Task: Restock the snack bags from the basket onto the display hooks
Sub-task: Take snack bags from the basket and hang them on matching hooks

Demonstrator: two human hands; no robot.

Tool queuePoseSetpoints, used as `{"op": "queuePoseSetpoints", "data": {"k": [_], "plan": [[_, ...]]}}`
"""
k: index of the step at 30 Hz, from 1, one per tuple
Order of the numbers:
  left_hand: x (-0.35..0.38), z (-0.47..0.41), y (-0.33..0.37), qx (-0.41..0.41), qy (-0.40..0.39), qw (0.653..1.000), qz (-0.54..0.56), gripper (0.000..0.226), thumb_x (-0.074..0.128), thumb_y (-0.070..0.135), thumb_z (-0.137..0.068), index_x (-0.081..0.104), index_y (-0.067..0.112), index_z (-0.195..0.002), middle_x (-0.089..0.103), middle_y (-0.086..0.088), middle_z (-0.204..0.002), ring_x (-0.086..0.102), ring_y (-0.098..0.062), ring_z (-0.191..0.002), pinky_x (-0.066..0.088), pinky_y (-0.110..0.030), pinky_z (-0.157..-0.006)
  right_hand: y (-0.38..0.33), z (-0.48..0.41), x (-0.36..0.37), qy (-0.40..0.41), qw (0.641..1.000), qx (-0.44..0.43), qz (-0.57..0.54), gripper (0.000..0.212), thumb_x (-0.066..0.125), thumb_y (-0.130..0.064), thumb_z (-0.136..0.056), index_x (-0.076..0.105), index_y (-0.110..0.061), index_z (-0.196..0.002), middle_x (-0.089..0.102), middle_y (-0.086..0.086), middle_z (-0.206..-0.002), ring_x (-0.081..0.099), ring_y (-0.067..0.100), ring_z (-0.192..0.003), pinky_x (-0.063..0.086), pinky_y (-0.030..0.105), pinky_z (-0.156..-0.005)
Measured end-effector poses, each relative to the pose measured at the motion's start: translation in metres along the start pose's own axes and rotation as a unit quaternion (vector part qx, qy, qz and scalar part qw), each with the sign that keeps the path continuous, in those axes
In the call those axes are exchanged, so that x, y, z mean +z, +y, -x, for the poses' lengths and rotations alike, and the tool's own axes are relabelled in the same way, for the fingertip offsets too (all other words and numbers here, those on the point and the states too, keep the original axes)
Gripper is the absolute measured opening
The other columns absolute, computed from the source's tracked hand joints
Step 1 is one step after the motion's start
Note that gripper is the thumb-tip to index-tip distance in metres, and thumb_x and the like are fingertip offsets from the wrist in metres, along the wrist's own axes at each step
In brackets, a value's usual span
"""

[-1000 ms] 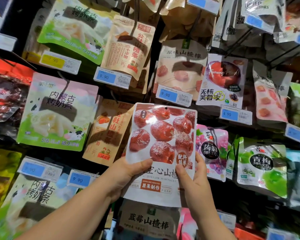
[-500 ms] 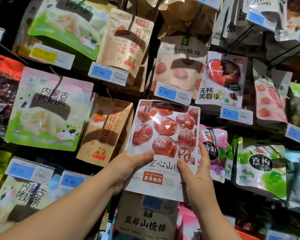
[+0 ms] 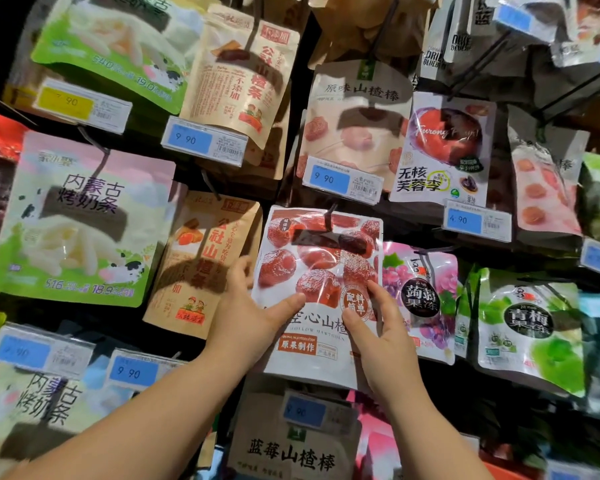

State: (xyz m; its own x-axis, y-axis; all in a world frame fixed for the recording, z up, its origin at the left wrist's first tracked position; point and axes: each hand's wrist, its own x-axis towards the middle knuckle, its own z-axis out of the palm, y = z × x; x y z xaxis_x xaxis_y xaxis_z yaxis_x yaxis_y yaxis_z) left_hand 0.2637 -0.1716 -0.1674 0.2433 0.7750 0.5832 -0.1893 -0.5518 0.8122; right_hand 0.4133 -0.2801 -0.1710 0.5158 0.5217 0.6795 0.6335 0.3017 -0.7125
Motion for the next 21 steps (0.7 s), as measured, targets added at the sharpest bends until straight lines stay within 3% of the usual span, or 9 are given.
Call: {"op": "queuePoseSetpoints", "data": {"k": [2,4,8,14,17,21], "plan": [[0.003,-0.004,-0.003,0.061,0.017,0.992,-0.108,0.087,0.073,0.046,-0.082,0.018,0.042,-0.150,0.037,0.004,-0.143,0.044,-0.017,-0.126,0.043,-0.037,-0.101,0.002,-0.004,0.003,-0.006,1.000,0.000,0.022,0.056,0.066,-0.032,-0.093,0.039,-0.046,-0.140,0.040,-0.023,-0.136,0.039,0.001,-0.128,0.039,0.031,-0.107],[0.009,-0.012,-0.009,0.069,-0.024,0.986,-0.152,0.081,0.062,0.057,-0.086,0.014,0.050,-0.150,0.020,0.004,-0.155,0.029,-0.024,-0.140,0.033,-0.047,-0.113,0.004,-0.008,0.005,-0.015,0.999,0.006,0.036,0.058,0.066,-0.032,-0.093,0.039,-0.045,-0.143,0.041,-0.023,-0.134,0.040,-0.001,-0.123,0.037,0.024,-0.100],[0.018,-0.026,-0.021,0.027,-0.088,0.968,-0.233,0.085,0.048,0.076,-0.079,0.006,0.055,-0.150,0.003,0.006,-0.163,0.010,-0.027,-0.149,0.020,-0.053,-0.119,0.010,-0.017,0.007,-0.020,0.997,0.019,0.068,0.061,0.065,-0.034,-0.093,0.036,-0.045,-0.146,0.044,-0.019,-0.136,0.041,0.000,-0.125,0.034,0.021,-0.098],[0.028,-0.043,-0.030,-0.009,-0.115,0.971,-0.209,0.086,0.058,0.067,-0.083,0.007,0.053,-0.151,-0.006,0.010,-0.164,0.010,-0.025,-0.150,0.024,-0.047,-0.116,0.018,-0.032,0.012,-0.045,0.987,0.045,0.148,0.069,0.060,-0.041,-0.096,0.022,-0.040,-0.154,0.038,-0.005,-0.156,0.037,0.016,-0.142,0.034,0.027,-0.103],[0.032,-0.050,-0.034,-0.015,-0.120,0.971,-0.207,0.083,0.059,0.061,-0.087,0.008,0.051,-0.152,-0.008,0.009,-0.164,0.012,-0.024,-0.150,0.024,-0.045,-0.116,0.024,-0.040,0.016,-0.056,0.981,0.062,0.177,0.071,0.058,-0.044,-0.097,0.017,-0.040,-0.156,0.037,-0.004,-0.157,0.038,0.020,-0.142,0.035,0.031,-0.107],[0.037,-0.067,-0.045,-0.039,-0.127,0.971,-0.199,0.084,0.063,0.056,-0.088,0.008,0.053,-0.151,-0.012,0.009,-0.163,0.010,-0.027,-0.151,0.020,-0.047,-0.118,0.030,-0.050,0.022,-0.077,0.972,0.072,0.210,0.069,0.055,-0.043,-0.098,0.013,-0.043,-0.154,0.040,-0.005,-0.155,0.045,0.023,-0.136,0.039,0.029,-0.098]]}}
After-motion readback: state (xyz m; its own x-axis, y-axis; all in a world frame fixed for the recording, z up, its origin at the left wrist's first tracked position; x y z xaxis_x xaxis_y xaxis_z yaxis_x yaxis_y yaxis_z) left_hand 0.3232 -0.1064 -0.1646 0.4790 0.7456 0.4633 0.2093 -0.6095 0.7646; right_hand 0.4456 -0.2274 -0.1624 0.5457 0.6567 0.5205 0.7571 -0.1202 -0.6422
